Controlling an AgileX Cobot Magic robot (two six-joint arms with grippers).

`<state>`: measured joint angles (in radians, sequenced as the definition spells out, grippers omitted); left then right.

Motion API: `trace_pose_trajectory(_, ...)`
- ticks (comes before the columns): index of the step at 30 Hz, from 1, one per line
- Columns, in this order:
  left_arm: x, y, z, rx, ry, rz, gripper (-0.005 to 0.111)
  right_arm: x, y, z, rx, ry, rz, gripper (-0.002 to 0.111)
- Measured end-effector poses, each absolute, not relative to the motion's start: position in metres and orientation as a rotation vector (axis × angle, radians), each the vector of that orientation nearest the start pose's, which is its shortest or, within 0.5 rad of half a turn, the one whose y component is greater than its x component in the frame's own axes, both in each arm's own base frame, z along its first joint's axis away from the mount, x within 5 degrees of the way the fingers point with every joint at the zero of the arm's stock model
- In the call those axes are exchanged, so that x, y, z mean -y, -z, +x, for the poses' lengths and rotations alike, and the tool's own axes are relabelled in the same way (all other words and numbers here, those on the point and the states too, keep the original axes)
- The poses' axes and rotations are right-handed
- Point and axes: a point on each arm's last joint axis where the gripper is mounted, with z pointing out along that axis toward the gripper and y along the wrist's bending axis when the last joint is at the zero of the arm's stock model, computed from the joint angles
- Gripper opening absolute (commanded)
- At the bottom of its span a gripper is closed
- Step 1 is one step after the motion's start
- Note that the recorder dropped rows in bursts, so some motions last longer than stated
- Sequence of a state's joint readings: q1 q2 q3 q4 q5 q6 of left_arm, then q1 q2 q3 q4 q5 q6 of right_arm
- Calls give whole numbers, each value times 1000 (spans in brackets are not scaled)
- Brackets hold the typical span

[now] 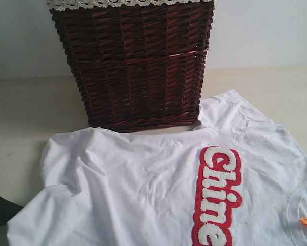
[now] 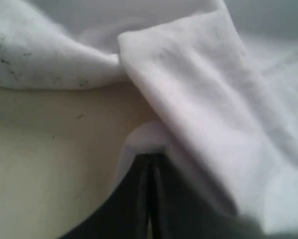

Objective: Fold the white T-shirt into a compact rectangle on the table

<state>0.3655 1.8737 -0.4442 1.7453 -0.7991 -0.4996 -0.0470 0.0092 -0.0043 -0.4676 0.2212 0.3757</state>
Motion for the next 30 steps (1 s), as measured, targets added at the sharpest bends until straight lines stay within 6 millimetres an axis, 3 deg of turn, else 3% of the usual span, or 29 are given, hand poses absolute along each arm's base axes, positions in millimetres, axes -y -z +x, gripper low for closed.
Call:
trace_pose_trajectory(7,-18,-77,208,-2192,547,1152,0,12,-196,56,-1689,180,45,0)
trace_pose_trajectory(12,-24,-78,184,-2181,461,1169,0,12,-196,56,-1689,180,45,0)
trace_pose_trajectory(18,-22,-82,153,-2063,340,1356,0,12,-196,56,-1689,180,45,0)
trace_pose_trajectory(30,-13,-98,131,-1957,176,1534,0,12,-196,56,-1689,180,45,0)
